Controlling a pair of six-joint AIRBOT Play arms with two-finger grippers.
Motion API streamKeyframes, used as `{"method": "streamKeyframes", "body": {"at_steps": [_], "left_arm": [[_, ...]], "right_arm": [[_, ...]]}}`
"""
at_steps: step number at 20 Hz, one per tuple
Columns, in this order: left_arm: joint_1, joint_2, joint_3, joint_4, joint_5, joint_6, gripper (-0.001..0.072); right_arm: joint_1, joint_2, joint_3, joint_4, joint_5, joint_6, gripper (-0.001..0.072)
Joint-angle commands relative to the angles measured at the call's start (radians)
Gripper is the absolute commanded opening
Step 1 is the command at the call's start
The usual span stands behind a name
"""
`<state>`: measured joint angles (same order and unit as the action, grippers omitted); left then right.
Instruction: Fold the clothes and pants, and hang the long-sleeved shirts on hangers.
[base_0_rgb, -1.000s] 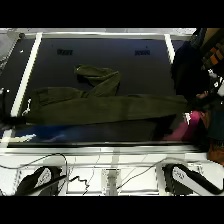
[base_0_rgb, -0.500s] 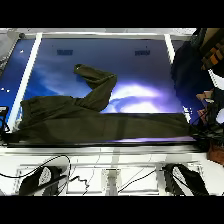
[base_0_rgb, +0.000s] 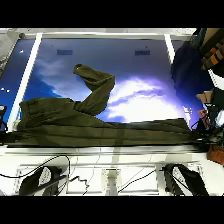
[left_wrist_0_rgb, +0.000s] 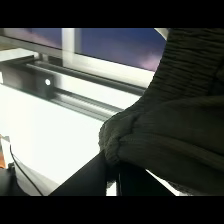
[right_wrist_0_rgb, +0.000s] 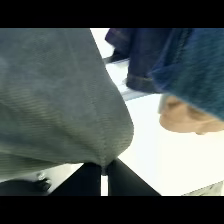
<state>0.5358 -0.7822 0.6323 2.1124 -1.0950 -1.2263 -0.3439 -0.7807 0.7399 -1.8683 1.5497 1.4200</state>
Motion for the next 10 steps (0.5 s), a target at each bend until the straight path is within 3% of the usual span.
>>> {"method": "streamKeyframes", "body": {"at_steps": [1, 2, 3, 4, 7, 8, 9, 10], "left_arm": [[-0.001, 0.001, 0.001, 0.004, -0.008, 0.001, 0.0061], [-0.004, 0.001, 0.001, 0.004, -0.012, 0.001, 0.0209], [-0.006, 0.001, 0.001, 0.004, -0.019, 0.0, 0.0457], [-0.006, 0.001, 0.001, 0.003, -0.019, 0.0, 0.0623], [-0.006, 0.002, 0.001, 0.003, -0.021, -0.006, 0.0628], [-0.006, 0.004, 0.001, 0.0, -0.023, -0.056, 0.0552], [-0.006, 0.006, 0.002, 0.0, -0.024, -0.149, 0.0413], [-0.006, 0.006, 0.002, -0.002, -0.024, -0.202, 0.0412]], "right_arm": [[0.001, 0.001, 0.0, 0.035, 0.068, -0.001, 0.0046], [0.001, 0.001, 0.0, 0.035, 0.067, -0.001, 0.0209], [0.001, 0.001, 0.0, 0.035, 0.065, -0.001, 0.0473], [0.001, 0.001, 0.0, 0.035, 0.061, -0.001, 0.0641], [0.001, 0.001, 0.0, 0.034, 0.054, 0.0, 0.0647], [0.001, 0.001, 0.0, 0.034, 0.055, 0.0, 0.0647], [0.001, 0.001, 0.0, 0.034, 0.054, 0.0, 0.0647], [0.001, 0.001, 0.0, 0.034, 0.053, 0.0, 0.0647]]}}
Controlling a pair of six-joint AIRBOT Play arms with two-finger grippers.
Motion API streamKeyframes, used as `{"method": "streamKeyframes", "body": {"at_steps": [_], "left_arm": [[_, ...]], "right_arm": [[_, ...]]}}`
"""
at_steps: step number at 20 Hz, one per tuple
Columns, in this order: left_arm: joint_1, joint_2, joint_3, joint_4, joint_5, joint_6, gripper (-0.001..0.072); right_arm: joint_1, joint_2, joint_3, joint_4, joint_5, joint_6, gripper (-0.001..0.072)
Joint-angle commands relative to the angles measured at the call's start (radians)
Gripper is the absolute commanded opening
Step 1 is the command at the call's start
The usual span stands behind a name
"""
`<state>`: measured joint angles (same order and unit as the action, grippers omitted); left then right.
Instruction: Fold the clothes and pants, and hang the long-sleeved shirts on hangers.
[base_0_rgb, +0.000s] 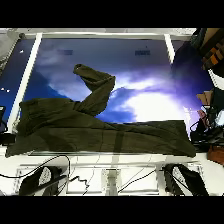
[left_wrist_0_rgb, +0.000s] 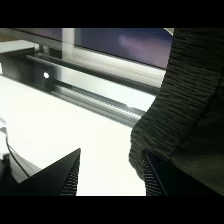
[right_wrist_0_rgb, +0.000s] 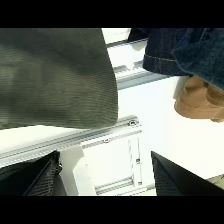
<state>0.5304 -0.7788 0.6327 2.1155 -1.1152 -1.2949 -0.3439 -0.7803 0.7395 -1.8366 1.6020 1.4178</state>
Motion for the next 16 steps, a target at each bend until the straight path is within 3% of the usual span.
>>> {"method": "streamKeyframes", "body": {"at_steps": [1, 2, 4, 6, 9, 11, 12, 14, 15, 16], "left_arm": [[-0.001, 0.002, 0.001, -0.006, -0.001, -0.142, 0.0412], [-0.001, 0.001, 0.001, -0.006, 0.016, -0.149, 0.0402], [0.001, -0.002, 0.013, -0.022, 0.096, -0.322, 0.0054], [0.005, -0.003, 0.061, -0.074, 0.18, -0.432, 0.0047], [0.022, -0.079, 0.202, -0.233, 0.269, -0.437, 0.0046], [0.049, -0.229, 0.338, -0.441, 0.217, -0.36, 0.0046], [0.06, -0.326, 0.416, -0.57, 0.132, -0.227, 0.0046], [0.066, -0.504, 0.546, -0.693, -0.071, 0.006, 0.0049], [0.066, -0.586, 0.594, -0.686, -0.142, 0.04, 0.0123], [0.071, -0.65, 0.624, -0.681, -0.162, 0.039, 0.0423]], "right_arm": [[0.001, 0.001, 0.0, 0.003, -0.006, 0.002, 0.0647], [0.001, 0.001, 0.0, 0.003, -0.019, 0.002, 0.0646], [0.001, 0.001, 0.0, 0.008, -0.057, 0.005, 0.0645], [0.001, 0.001, 0.0, 0.031, -0.076, 0.005, 0.0623], [0.001, 0.001, 0.0, 0.054, -0.102, 0.005, 0.0624], [0.001, 0.0, 0.0, 0.073, -0.122, 0.005, 0.0624], [0.001, 0.0, 0.0, 0.079, -0.135, 0.005, 0.0624], [0.001, 0.0, 0.0, 0.08, -0.169, 0.005, 0.0623], [0.001, 0.0, 0.0, 0.081, -0.19, 0.005, 0.0623], [0.001, 0.0, 0.0, 0.082, -0.21, 0.005, 0.0623]]}}
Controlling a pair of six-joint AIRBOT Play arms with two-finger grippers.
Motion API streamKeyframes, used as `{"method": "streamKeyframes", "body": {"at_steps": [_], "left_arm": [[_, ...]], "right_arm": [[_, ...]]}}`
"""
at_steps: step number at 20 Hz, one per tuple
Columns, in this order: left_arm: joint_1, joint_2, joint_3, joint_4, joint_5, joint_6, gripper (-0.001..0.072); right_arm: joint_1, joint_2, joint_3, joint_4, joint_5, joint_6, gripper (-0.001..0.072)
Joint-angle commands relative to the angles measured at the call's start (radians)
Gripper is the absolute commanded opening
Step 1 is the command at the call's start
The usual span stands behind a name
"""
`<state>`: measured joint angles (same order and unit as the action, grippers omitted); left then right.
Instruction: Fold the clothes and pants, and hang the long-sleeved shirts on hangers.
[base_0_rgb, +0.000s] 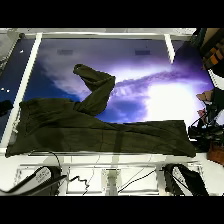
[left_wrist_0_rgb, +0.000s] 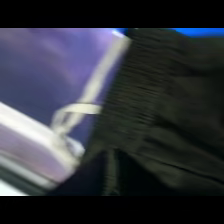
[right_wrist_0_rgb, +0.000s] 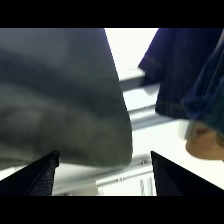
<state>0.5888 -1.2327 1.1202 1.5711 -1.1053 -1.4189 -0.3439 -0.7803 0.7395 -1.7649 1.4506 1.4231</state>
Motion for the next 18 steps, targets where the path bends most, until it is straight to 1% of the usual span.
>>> {"method": "streamKeyframes", "body": {"at_steps": [1, 2, 3, 4, 5, 7, 9, 10, 11, 12, 13, 14, 15, 16, 18], "left_arm": [[0.022, -0.242, 0.151, -0.136, -0.171, 0.164, 0.0541], [0.035, -0.277, 0.158, -0.137, -0.166, 0.172, 0.0532], [0.052, -0.298, 0.158, -0.149, -0.164, 0.203, 0.0471], [0.079, -0.312, 0.158, -0.188, -0.171, 0.262, 0.0462], [0.113, -0.318, 0.158, -0.255, -0.182, 0.329, 0.0461], [0.208, -0.32, 0.158, -0.427, -0.175, 0.426, 0.0461], [0.312, -0.327, 0.158, -0.585, -0.121, 0.473, 0.0461], [0.357, -0.338, 0.158, -0.638, -0.101, 0.478, 0.047], [0.386, -0.352, 0.158, -0.676, -0.079, 0.485, 0.0533], [0.403, -0.369, 0.158, -0.702, -0.063, 0.486, 0.0615], [0.407, -0.386, 0.158, -0.706, -0.057, 0.523, 0.0648], [0.402, -0.402, 0.158, -0.705, -0.058, 0.586, 0.0648], [0.389, -0.417, 0.158, -0.705, -0.057, 0.619, 0.0648], [0.372, -0.435, 0.158, -0.706, -0.053, 0.628, 0.0648], [0.329, -0.472, 0.158, -0.705, -0.034, 0.628, 0.0648]], "right_arm": [[0.001, 0.0, 0.0, 0.012, -0.066, -0.001, 0.0623], [0.001, 0.0, 0.0, 0.013, -0.077, -0.001, 0.0624], [0.001, 0.0, 0.0, 0.016, -0.083, 0.0, 0.0623], [0.001, 0.0, 0.0, 0.018, -0.087, 0.0, 0.0623], [0.001, 0.0, 0.0, 0.019, -0.101, 0.0, 0.0623], [0.001, 0.0, 0.0, 0.029, -0.139, 0.0, 0.0623], [0.001, 0.0, 0.0, 0.073, -0.183, 0.0, 0.0624], [0.001, 0.0, 0.0, 0.107, -0.205, 0.0, 0.0623], [0.001, 0.0, 0.0, 0.142, -0.23, 0.0, 0.0623], [0.001, 0.0, 0.0, 0.186, -0.262, 0.0, 0.0623], [0.002, 0.0, 0.0, 0.232, -0.299, 0.001, 0.0623], [0.002, 0.0, 0.0, 0.275, -0.336, 0.005, 0.0623], [0.002, 0.0, 0.0, 0.312, -0.373, 0.008, 0.0622], [0.002, 0.0, 0.0, 0.347, -0.406, 0.015, 0.062], [0.002, 0.0, 0.0, 0.385, -0.444, 0.034, 0.0553]]}}
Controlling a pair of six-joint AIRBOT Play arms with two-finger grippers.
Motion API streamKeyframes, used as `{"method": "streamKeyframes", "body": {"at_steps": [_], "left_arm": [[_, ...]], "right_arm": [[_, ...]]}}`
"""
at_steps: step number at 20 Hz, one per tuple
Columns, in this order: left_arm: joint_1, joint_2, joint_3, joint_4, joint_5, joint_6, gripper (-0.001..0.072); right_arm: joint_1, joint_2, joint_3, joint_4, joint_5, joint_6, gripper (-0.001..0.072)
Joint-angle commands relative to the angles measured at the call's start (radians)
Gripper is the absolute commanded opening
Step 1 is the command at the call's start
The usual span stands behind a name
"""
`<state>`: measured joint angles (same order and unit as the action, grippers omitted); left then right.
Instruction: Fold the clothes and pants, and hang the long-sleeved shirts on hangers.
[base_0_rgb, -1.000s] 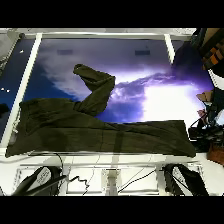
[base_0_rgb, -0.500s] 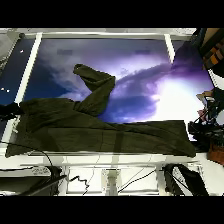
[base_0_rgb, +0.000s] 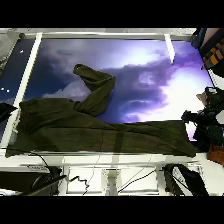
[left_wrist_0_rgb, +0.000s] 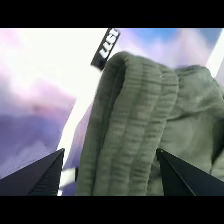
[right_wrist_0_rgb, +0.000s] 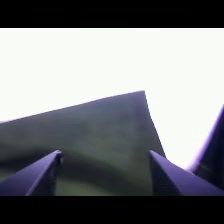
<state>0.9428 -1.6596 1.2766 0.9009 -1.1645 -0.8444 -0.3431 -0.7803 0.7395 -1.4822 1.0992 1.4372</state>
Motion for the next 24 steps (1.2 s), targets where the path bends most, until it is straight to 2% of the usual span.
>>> {"method": "streamKeyframes", "body": {"at_steps": [1, 5, 7, 8, 11, 12, 14, 15, 16, 20, 24], "left_arm": [[-0.048, -0.063, 0.001, -0.035, 0.025, 0.056, 0.0648], [-0.151, -0.095, 0.001, -0.035, 0.032, 0.105, 0.0648], [-0.191, -0.095, 0.001, -0.038, 0.08, 0.116, 0.0647], [-0.208, -0.095, 0.001, -0.039, 0.106, 0.116, 0.0645], [-0.267, -0.097, 0.001, -0.038, 0.16, 0.1, 0.0565], [-0.286, -0.097, 0.001, -0.038, 0.161, 0.101, 0.0473], [-0.311, -0.096, 0.001, -0.038, 0.166, 0.1, 0.0094], [-0.316, -0.092, 0.001, -0.039, 0.166, 0.097, 0.0047], [-0.318, -0.082, 0.001, -0.038, 0.166, 0.092, 0.0047], [-0.313, -0.014, 0.002, -0.034, 0.166, 0.093, 0.0046], [-0.311, 0.04, 0.001, -0.034, 0.157, 0.093, 0.0046]], "right_arm": [[0.001, 0.0, 0.0, 0.118, -0.097, 0.013, 0.0553], [0.001, -0.013, 0.0, 0.143, -0.108, -0.003, 0.056], [0.002, -0.053, 0.013, 0.233, -0.135, -0.004, 0.064], [0.014, -0.087, 0.028, 0.309, -0.158, -0.025, 0.064], [0.15, -0.225, 0.113, 0.43, -0.242, -0.078, 0.0639], [0.208, -0.286, 0.154, 0.43, -0.261, -0.078, 0.0639], [0.325, -0.431, 0.257, 0.429, -0.287, -0.078, 0.064], [0.38, -0.51, 0.323, 0.428, -0.3, -0.079, 0.0642], [0.43, -0.581, 0.388, 0.427, -0.32, -0.08, 0.0703], [0.609, -0.87, 0.717, 0.326, -0.354, -0.099, 0.0695], [0.712, -1.096, 1.002, 0.298, -0.355, -0.093, 0.0695]]}}
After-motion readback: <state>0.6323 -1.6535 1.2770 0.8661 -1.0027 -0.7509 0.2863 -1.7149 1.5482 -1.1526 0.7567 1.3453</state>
